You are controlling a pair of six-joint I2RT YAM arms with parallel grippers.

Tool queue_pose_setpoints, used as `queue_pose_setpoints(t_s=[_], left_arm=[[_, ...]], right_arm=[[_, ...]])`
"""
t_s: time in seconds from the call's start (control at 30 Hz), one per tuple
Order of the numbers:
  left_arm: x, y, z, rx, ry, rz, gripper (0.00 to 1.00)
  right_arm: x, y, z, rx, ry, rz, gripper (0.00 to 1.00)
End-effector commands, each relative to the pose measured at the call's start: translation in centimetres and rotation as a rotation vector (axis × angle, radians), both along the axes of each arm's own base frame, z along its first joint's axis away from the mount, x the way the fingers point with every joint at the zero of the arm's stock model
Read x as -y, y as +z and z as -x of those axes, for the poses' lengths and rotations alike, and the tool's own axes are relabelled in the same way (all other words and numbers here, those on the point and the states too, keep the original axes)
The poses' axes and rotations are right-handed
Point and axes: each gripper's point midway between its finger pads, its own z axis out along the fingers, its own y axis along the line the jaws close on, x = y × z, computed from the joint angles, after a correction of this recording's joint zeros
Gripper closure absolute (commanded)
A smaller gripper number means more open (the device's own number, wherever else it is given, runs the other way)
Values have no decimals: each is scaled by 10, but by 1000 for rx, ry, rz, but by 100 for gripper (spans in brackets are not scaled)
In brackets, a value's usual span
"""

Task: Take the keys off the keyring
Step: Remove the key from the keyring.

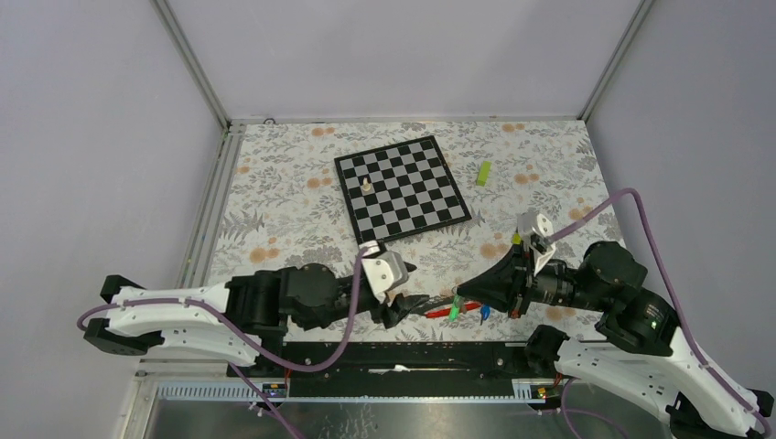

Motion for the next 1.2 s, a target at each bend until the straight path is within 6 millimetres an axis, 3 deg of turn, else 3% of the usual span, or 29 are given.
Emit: queue_pose_setpoints(t_s=[0.0, 0.4, 0.93, 1.03, 1.17], left_arm=[[-5, 50, 9, -6, -50, 233, 39], [9, 67, 27, -38, -148, 384, 41], [33, 52, 51, -74, -280, 380, 44], [35, 54, 51, -84, -278, 415, 49], [38, 55, 49, -88, -268, 444, 65]], right_arm=[[0, 28, 19, 231, 126, -123, 100], [8, 29, 35, 489, 215, -172, 100], [16, 37, 39, 631, 221, -197, 100], [15, 40, 39, 644, 215, -210, 100], [14, 43, 39, 651, 214, -231, 100]])
